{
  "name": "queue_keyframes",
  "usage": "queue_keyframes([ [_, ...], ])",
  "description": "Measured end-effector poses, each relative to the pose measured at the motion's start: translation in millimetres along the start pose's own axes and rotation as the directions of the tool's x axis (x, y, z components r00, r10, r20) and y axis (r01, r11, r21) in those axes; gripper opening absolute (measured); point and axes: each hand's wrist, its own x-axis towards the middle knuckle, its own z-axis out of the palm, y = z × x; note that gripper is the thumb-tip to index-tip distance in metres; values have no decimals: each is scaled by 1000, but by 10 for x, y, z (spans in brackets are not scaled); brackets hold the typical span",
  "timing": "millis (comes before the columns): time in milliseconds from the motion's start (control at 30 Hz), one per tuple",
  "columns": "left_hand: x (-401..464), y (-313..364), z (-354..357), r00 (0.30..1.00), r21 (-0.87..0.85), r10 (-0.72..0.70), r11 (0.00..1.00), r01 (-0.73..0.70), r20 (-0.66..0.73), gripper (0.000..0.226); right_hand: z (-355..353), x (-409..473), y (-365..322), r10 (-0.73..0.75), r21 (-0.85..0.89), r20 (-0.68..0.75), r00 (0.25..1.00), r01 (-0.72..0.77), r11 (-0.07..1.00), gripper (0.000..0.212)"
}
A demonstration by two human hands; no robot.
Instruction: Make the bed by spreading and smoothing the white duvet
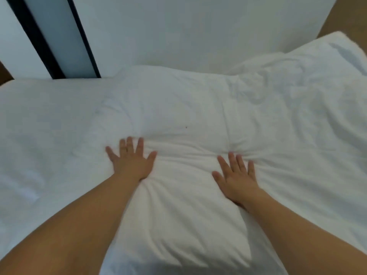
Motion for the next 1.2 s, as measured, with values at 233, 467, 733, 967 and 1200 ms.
queue_keyframes([
  [233, 927, 536, -816, 956, -63, 146, 984, -167, -255, 59, -838, 957, -171, -111, 15, -228, 967, 118, 993, 57],
  [467, 2045, 1285, -1113, 866, 36, 372, 923, -382, -335, 57, -1352, 2412, -190, -128, -52, -299, 946, 117, 992, 60],
  [733, 3416, 207, -221, 998, -104, -48, 994, 43, -44, 67, -540, 3557, 646, 19, -150, -320, 947, -70, 986, 72],
  [967, 3266, 856, -612, 990, -338, 43, 937, -87, -134, 58, -656, 3639, 634, 155, -40, -173, 973, -165, 986, 71],
  [1200, 1649, 1216, -286, 787, -154, 616, 775, -614, -35, 63, -591, 2751, 187, 136, 155, -77, 988, -123, 980, 68],
])
